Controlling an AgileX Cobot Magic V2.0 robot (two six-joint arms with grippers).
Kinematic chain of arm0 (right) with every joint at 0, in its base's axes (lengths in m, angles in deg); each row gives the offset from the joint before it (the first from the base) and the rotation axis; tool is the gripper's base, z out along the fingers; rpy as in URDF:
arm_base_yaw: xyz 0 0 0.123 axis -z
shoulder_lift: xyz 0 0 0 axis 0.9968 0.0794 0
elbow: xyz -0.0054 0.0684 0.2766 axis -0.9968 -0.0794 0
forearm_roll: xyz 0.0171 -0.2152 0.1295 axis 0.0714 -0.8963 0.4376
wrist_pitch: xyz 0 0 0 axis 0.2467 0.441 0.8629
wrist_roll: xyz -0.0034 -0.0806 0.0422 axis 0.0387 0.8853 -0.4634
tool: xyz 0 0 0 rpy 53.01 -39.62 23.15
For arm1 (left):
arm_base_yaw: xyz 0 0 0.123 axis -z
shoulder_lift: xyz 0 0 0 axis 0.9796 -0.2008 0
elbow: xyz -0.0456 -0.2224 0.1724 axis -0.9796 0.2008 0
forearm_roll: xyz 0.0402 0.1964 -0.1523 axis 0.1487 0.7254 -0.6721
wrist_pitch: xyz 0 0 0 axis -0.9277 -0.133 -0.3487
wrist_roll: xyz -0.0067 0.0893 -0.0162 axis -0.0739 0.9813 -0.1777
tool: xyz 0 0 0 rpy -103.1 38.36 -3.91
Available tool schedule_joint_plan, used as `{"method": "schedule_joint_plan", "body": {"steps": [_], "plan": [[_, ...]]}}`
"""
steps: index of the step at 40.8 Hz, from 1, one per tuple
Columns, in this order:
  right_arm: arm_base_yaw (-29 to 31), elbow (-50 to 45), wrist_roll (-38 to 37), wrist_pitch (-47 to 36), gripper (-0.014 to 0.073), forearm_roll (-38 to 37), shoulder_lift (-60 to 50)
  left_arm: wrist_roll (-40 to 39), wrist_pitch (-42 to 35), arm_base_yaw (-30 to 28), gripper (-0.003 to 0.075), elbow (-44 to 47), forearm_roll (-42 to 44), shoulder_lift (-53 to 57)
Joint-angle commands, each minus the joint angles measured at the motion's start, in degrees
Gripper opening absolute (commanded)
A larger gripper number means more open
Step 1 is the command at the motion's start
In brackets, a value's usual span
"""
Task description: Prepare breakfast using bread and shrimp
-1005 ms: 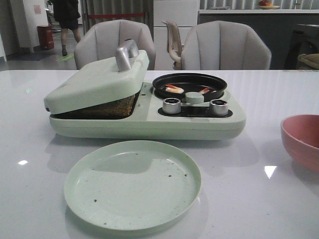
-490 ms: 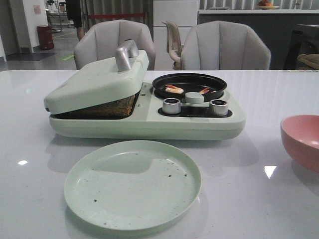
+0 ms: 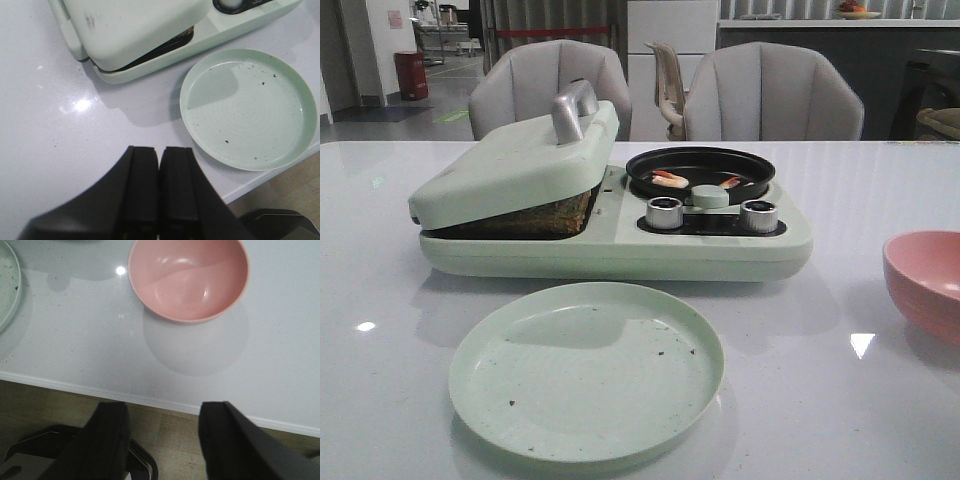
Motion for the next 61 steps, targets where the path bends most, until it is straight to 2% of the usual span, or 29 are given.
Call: {"method": "schedule_joint_plan", "body": {"steps": [1, 6, 8, 20, 26, 39, 48, 61], "plan": [[-0.15, 1.14, -0.17, -3.01, 0.0443, -0.30, -0.28, -0.70, -3.98, 0.06, 0.0101, -1.68, -1.02, 0.24], [-0.15, 1.14, -0.17, -3.06, 0.0434, -0.30, -0.28, -0.70, -4.08, 0.06, 0.0101, -1.68, -1.02, 0.24], [-0.15, 1.14, -0.17, -3.01, 0.0406, -0.30, -0.28, -0.70, -4.08, 0.06, 0.0101, -1.68, -1.02, 0.24], [-0.15, 1.14, -0.17, -2.89, 0.0118, -0.30, -0.28, -0.70, -4.08, 0.06, 0.0101, -1.68, -1.02, 0.24], [-0.15, 1.14, -0.17, -2.83, 0.0036, -0.30, -0.28, -0.70, -4.08, 0.06, 0.0101, -1.68, -1.02, 0.24], [-0.15, 1.14, -0.17, -3.09, 0.0035, -0.25, -0.28, -0.87, -4.08, 0.06, 0.0102, -1.68, -0.14, 0.24], [-0.15, 1.14, -0.17, -2.45, 0.0035, -0.25, -0.28, -8.41, -4.27, -1.26, 0.0102, -1.60, 5.19, 0.24], [-0.15, 1.14, -0.17, -2.39, 0.0035, -0.25, -0.28, -8.42, -1.85, -1.75, 0.0101, -1.60, 2.34, 0.24]]}}
